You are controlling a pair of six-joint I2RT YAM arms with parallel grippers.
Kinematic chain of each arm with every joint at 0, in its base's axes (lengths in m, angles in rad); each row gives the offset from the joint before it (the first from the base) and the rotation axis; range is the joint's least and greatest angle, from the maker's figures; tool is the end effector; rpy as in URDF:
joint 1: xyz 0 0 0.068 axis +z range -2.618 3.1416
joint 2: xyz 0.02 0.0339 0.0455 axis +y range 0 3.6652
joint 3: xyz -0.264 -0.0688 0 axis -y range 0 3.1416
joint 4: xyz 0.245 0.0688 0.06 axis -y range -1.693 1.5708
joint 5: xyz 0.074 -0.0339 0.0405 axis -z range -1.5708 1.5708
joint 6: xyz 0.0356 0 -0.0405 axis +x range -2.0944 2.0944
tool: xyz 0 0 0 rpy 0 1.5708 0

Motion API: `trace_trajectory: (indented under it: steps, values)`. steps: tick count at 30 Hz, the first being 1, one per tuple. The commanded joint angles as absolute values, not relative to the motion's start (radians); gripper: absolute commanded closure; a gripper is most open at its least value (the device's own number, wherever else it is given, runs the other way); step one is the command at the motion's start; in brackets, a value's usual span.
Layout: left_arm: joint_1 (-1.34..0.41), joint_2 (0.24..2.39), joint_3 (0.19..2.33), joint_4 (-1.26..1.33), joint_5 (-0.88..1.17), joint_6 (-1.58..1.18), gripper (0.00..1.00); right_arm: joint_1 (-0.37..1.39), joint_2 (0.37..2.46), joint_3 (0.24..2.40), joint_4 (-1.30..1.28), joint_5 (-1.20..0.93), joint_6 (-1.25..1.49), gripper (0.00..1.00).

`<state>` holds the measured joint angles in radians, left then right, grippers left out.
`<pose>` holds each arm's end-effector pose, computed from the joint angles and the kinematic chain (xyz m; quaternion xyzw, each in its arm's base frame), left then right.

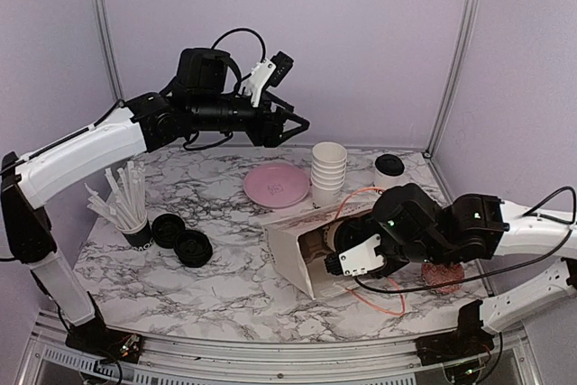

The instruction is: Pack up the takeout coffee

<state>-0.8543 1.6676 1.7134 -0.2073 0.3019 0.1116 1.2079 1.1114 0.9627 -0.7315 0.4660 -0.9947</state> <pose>0.2508 -0.3041 0.4301 0.4360 0.6218 -0.3391 0.5552 0.0936 0.2014 0.2916 -0.7811 0.4839 -0.1810 0.3506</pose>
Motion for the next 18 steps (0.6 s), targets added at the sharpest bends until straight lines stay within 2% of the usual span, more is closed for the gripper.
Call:
trace_trajectory:
  steps: [1,18]
  values:
    - [-0.769,1.818,1.723,-0.244,0.280,-0.047,0.39,1.198,1.132,0.971,-0.670,0.479,-0.985,0.48]
    - [-0.735,2.083,1.729,-0.247,0.443,-0.173,0.42,1.109,1.185,0.954,-0.609,0.420,-0.974,0.49]
